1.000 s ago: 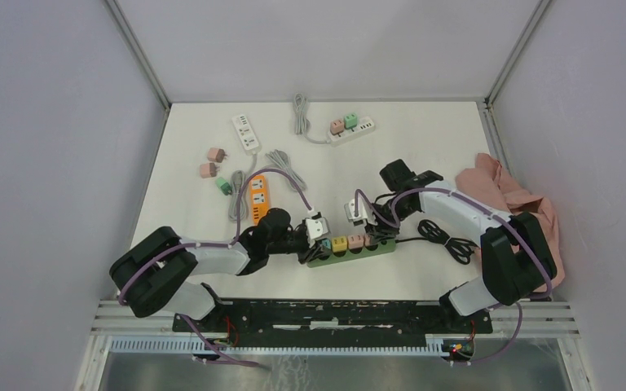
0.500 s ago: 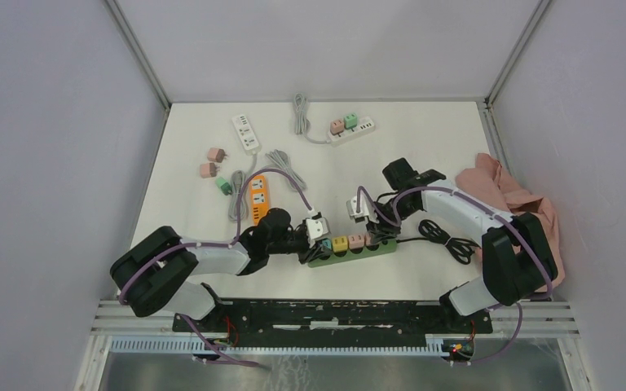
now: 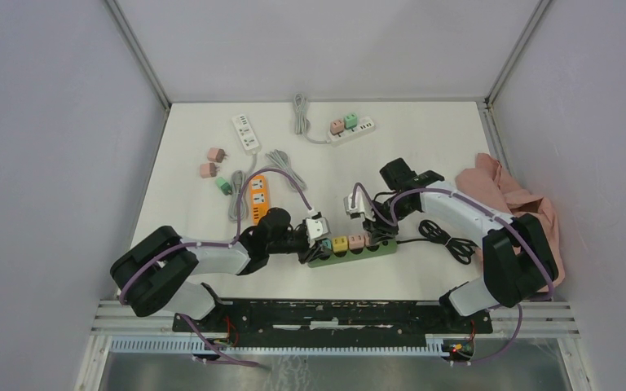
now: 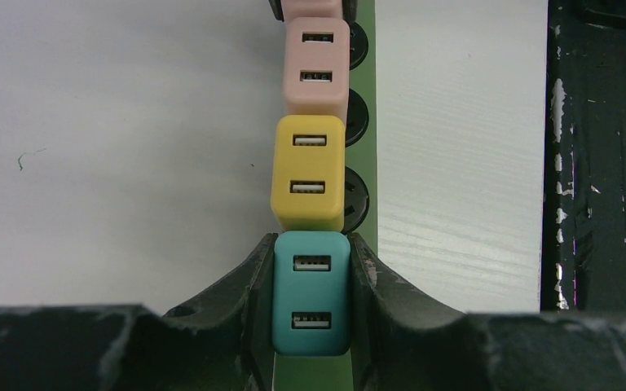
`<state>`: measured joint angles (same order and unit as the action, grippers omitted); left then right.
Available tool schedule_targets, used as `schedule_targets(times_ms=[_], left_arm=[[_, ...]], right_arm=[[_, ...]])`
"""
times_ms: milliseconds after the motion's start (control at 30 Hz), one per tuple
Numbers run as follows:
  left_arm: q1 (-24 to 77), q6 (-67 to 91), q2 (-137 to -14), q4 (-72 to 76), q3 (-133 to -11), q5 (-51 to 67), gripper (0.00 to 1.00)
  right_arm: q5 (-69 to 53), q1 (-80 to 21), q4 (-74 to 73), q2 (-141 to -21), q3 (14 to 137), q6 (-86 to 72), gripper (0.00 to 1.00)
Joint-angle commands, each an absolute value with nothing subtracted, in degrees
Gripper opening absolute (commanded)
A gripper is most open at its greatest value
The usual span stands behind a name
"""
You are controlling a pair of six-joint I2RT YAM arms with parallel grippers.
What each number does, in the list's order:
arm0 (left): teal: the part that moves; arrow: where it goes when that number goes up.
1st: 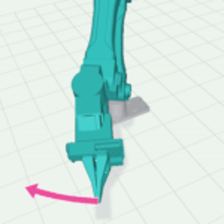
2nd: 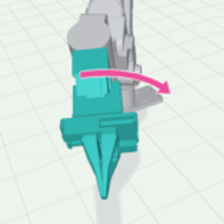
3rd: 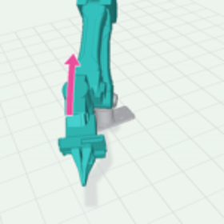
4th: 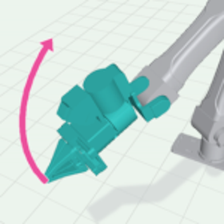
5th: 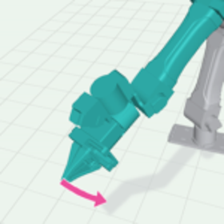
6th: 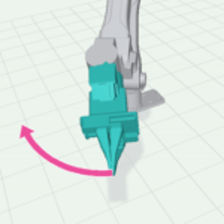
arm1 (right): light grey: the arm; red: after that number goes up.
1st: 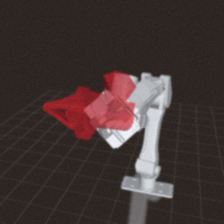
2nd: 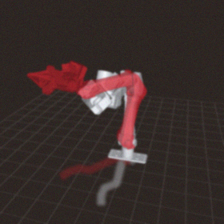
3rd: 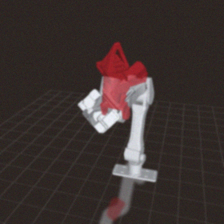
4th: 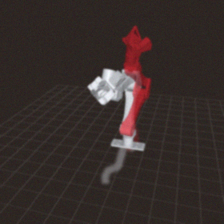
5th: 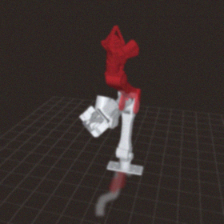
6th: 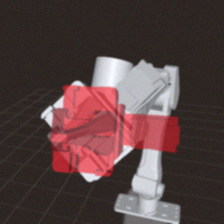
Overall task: Pull the plug off the socket
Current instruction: Remove the plug from the socket.
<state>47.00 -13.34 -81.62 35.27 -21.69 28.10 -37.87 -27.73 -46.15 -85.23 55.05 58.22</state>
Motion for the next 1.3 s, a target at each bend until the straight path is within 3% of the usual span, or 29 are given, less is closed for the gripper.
schedule_targets(times_ms=[0,267,467,633,767,967,1100,1267], left_arm=[[46.7,-14.7,-82.7,32.5,-21.7,25.0,0.03],[46.6,-14.9,-83.7,32.5,-22.2,25.5,0.03],[46.6,-14.8,-83.4,32.3,-22.1,25.4,0.03],[46.6,-14.8,-83.5,32.3,-22.1,25.2,0.03],[46.6,-14.9,-83.9,32.1,-22.3,25.5,0.03],[46.6,-15.0,-84.0,31.8,-22.6,25.8,0.03],[46.6,-14.9,-84.0,31.7,-22.6,25.8,0.03],[46.6,-14.9,-83.8,31.3,-22.6,25.4,0.03]], right_arm=[[-41.2,-26.2,-43.6,-83.6,57.8,52.6,0.00],[-45.9,-27.3,-54.5,-81.9,55.9,69.5,0.00],[-45.7,-30.3,-44.9,-83.1,57.3,53.8,0.00],[-44.5,-25.5,-42.9,-83.2,58.4,48.5,0.00],[-40.2,-23.5,-45.3,-81.9,56.6,55.1,0.00],[-45.6,-27.3,-53.9,-81.9,55.2,69.3,0.00],[-46.2,-32.0,-46.9,-82.1,54.9,59.9,0.00],[-44.1,-30.4,-41.0,-83.5,57.6,47.9,0.00]])
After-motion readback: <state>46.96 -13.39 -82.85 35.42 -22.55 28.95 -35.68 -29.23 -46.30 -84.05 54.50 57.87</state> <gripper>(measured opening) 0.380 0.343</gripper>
